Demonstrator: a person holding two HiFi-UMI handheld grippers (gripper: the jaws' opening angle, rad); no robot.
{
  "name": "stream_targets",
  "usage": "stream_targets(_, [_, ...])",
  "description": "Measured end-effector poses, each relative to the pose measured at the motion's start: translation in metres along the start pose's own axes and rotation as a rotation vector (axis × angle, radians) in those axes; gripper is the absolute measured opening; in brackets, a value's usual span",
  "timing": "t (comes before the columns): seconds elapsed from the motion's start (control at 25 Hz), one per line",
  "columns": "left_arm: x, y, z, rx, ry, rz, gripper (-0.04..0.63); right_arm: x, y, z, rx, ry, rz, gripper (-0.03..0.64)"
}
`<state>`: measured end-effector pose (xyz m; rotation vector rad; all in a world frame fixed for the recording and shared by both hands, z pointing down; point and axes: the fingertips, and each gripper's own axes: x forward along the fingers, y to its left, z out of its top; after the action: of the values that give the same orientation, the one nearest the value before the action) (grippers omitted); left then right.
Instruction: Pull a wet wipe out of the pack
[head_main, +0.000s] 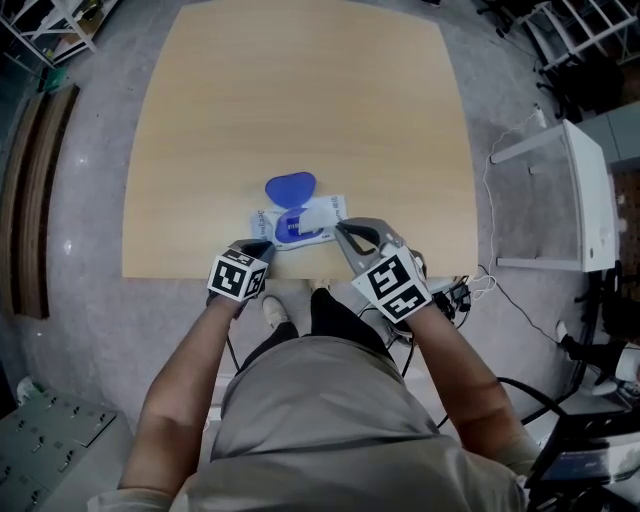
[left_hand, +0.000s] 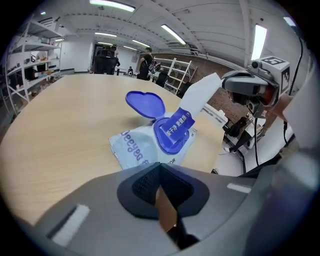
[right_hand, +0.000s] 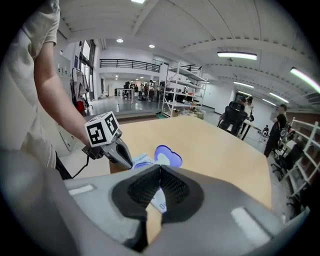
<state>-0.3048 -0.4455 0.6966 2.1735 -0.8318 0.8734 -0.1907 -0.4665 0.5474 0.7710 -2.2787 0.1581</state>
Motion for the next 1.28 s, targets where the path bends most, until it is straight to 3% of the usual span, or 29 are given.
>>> stream_targets(0.36, [-0.026,-0.011,0.002,0.062,-0.054,-0.032,0.003,-0.049,0.016,0.030,0.029,-0.065,-0.121,0.003])
stream_targets(0.6, [-0.067,-0.035,0.009,0.057,-0.199,-0.064,0.003,-0.081,0.038,0.028,0.086,-0.106,-0.147,0.003])
stream_targets(0.8, [-0.116,-0.060,0.010,0.030,-0.333,-0.049,0.003,-0.105,0.061,0.009,0.099,-0.117,-0.113,0.003])
stream_targets(1.08, [-0.191,-0.150,0.022,0.053,-0.502,-0.001,0.003,-0.165,0.087,-0.013,0.052,-0.162,-0.014,0.003])
stream_targets(1.28, [-0.205,-0.234,0.007,0.062,-0.555,0.060,0.003,-0.218,0.103,-0.049,0.003,-0.214,0.053,0.003])
